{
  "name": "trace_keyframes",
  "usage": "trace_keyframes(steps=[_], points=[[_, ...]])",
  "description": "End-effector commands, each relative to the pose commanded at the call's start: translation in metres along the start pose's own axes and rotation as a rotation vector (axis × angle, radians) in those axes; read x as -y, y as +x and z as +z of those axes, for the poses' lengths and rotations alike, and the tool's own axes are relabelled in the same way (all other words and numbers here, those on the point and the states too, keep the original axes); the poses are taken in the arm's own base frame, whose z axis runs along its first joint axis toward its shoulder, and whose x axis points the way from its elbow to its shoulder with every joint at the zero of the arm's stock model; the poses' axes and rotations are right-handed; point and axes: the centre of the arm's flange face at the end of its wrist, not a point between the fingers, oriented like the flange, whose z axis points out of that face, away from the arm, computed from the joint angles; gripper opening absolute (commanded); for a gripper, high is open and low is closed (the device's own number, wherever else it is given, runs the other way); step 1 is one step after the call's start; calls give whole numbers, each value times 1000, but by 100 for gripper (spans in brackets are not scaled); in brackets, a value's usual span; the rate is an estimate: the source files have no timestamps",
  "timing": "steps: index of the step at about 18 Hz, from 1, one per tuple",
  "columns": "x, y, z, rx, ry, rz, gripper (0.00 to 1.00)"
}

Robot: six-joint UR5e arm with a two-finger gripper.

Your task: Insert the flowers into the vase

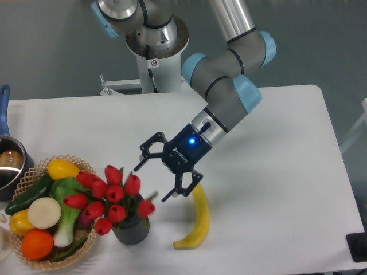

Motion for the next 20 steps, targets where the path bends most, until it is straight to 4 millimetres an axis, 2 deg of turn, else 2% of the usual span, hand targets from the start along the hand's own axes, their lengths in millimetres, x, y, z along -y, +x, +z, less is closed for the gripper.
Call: trace_keyframes(steps=[3,6,9,11,13,15,17,20], points=[[1,-12,-46,122,-71,13,100],[-16,-41,-90,291,-275,0,100],[-25,-66,-121,412,-479,36,100],[-46,-87,-132,452,-566,4,100],[-64,-99,-138,475,-643,-25,100],[-82,-106,-150,504,-737,-53,100],[-104,-115,-151,496,-806,-61,100],[-114,-115,-146,474,-829,-55,100]])
